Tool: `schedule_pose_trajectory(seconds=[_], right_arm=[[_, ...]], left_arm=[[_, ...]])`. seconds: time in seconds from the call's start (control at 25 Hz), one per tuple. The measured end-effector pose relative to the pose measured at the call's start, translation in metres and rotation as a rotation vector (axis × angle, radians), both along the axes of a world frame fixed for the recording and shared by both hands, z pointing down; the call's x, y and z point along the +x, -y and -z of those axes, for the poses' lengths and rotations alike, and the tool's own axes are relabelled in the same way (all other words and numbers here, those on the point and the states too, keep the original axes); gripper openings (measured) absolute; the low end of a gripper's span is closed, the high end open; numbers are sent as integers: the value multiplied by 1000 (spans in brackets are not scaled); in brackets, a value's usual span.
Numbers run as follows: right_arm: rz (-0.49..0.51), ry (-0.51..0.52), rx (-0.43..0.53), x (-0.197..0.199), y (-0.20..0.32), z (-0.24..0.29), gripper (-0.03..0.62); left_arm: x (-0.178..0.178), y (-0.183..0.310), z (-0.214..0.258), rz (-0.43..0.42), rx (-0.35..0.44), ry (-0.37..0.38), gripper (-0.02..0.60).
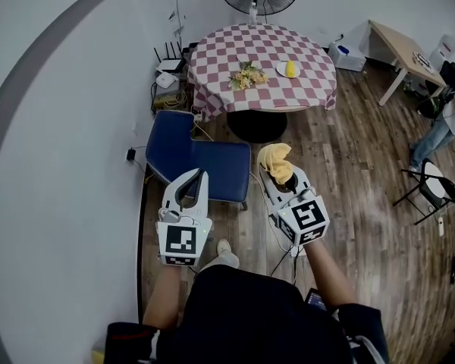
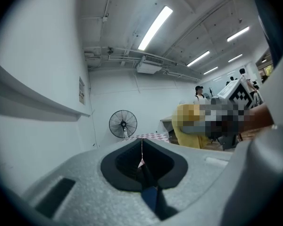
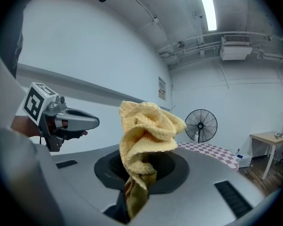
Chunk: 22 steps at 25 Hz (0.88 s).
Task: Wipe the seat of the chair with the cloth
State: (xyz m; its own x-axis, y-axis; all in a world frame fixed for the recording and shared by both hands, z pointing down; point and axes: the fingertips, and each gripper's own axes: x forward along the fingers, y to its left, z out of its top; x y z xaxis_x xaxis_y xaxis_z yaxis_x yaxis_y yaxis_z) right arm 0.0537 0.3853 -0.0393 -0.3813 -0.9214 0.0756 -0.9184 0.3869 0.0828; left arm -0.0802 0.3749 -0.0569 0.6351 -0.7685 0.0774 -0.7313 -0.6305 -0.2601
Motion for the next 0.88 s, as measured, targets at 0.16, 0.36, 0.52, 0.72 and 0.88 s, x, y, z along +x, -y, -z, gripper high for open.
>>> schedule_pose_trajectory(seconds=[0.16, 0.36, 0.52, 0.72, 0.88], right_arm=[[-6, 0, -2, -12, 52, 4, 51], [-17, -4, -26, -30, 99, -5, 51], [-15, -19, -51, -43, 123, -16, 51], [-23, -43, -104, -45, 137, -26, 51], [-34, -36, -128, -37, 148, -37, 51]], left_arm=[[-10, 54, 3, -15, -6, 2, 18], [-26, 103, -8, -32, -31, -3, 18], [-35, 132, -20, -58, -79, -37, 18], [-31, 152, -30, -90, -125, -54, 18], [-20, 164, -47, -106, -162, -40, 18]])
